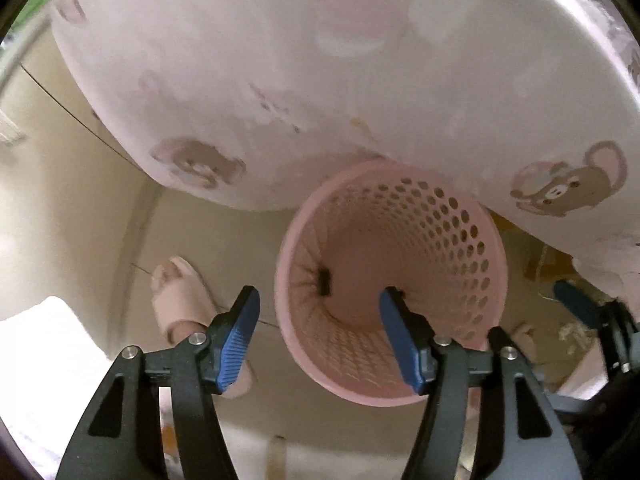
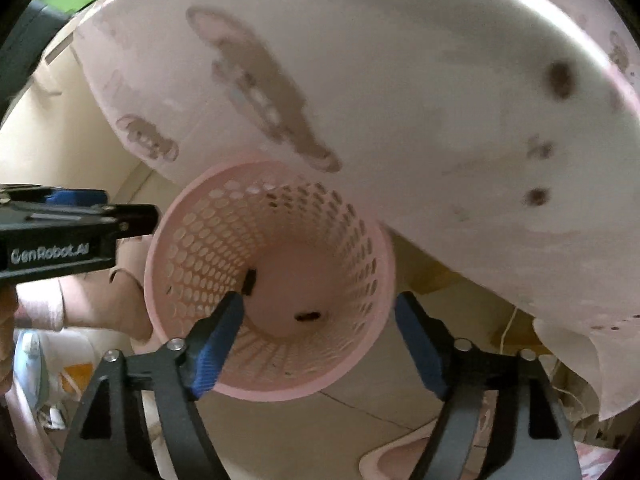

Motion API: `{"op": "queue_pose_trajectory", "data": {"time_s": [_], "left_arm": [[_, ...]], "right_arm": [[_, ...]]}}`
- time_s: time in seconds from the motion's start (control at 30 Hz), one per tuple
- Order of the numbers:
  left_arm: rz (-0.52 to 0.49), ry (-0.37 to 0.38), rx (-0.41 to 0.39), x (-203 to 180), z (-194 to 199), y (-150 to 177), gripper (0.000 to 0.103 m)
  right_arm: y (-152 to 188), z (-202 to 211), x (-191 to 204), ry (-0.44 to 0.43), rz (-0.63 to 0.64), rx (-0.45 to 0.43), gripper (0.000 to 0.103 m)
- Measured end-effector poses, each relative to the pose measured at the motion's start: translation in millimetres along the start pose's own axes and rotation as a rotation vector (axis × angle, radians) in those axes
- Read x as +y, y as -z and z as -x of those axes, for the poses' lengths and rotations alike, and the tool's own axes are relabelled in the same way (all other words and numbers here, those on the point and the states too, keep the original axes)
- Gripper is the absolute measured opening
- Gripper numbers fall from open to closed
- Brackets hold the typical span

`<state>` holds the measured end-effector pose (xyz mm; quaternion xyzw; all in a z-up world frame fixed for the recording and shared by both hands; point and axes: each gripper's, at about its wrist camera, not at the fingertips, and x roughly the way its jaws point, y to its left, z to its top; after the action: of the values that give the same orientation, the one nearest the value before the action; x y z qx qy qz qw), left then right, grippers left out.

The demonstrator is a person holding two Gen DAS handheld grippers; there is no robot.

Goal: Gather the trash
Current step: 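Raise both open tools back toward the chair seat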

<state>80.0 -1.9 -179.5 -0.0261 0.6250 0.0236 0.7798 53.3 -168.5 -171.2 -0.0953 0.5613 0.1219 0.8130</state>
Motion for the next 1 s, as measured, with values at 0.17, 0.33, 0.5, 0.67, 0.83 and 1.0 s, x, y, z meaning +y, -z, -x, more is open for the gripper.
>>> {"op": "queue_pose_trajectory", "data": {"time_s": [0.17, 0.33, 0.5, 0.67, 0.83, 1.0], "left_arm": [[-0.005, -0.048, -0.134, 0, 40, 1, 0.067], [-0.003, -0.056, -0.289, 4, 86, 1, 0.068], [-0.004, -0.019, -0.405, 8, 123, 6, 0.068], [-0.007, 0.027, -0.48, 7, 158, 0, 0.068], [-0.012, 0.051, -0.554, 1, 200, -20, 0.076], [-0.057, 0.013, -0.687, -10, 240, -51, 0.094]], "right_arm": [[-7, 25, -6, -0.026, -0.04, -0.048, 0.08], [-14, 63, -11, -0.018, -0.043, -0.144, 0.082], [-8, 106, -15, -0.037, -0.05, -0.221, 0.082], [-16, 162, -25, 0.011, -0.055, -0.346, 0.085], [-48, 219, -43, 0.027, -0.073, -0.446, 0.085], [-71, 251, -72, 0.094, -0.092, -0.561, 0.089]]}}
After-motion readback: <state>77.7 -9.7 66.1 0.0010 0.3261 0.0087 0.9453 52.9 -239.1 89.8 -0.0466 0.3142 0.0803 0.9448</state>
